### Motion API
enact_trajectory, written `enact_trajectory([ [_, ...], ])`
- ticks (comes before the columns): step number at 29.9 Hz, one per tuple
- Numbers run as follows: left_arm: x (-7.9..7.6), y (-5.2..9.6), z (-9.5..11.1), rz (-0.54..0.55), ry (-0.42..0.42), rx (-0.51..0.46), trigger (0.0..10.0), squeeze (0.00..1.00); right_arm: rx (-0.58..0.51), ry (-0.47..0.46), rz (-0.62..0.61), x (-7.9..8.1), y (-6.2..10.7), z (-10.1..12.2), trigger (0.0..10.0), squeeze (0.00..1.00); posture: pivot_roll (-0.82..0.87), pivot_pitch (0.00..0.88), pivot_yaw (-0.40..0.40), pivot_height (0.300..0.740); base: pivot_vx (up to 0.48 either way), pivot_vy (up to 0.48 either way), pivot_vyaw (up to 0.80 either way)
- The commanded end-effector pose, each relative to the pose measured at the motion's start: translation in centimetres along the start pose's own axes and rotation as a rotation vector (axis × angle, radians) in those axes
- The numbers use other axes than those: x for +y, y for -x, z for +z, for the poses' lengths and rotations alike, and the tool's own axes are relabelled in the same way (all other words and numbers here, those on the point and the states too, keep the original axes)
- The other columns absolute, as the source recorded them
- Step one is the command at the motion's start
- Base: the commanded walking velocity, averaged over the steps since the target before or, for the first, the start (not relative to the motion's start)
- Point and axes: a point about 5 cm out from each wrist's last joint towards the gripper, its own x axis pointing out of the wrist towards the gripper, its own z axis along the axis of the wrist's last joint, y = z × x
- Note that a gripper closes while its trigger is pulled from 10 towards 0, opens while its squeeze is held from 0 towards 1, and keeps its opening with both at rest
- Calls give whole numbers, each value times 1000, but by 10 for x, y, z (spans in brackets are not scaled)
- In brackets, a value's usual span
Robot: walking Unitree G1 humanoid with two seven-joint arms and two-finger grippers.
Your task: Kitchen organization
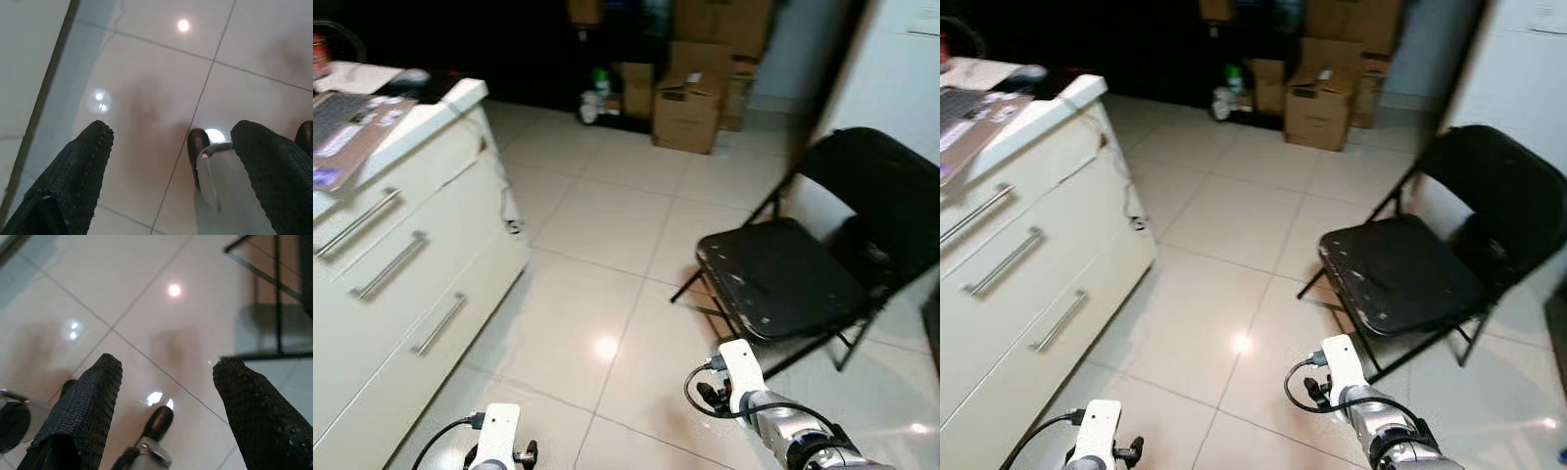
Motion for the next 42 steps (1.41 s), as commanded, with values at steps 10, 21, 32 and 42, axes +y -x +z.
enact_trajectory([
  [10,1,-2,7,-5,-39,5,10000,0,33,36,41,-7,3,-3,10000,0,-29,0,25,740,0,0,786],
  [21,0,-2,8,-6,-21,3,10000,0,40,52,58,-7,3,-2,10000,0,-26,0,21,740,0,0,784],
  [32,-2,-2,6,-16,-27,8,10000,0,46,54,65,-8,4,-3,10000,0,-29,0,17,740,0,0,786],
  [42,-3,-1,4,-20,-12,13,10000,0,52,67,68,-9,4,-4,10000,0,-32,0,14,740,0,0,785],
])
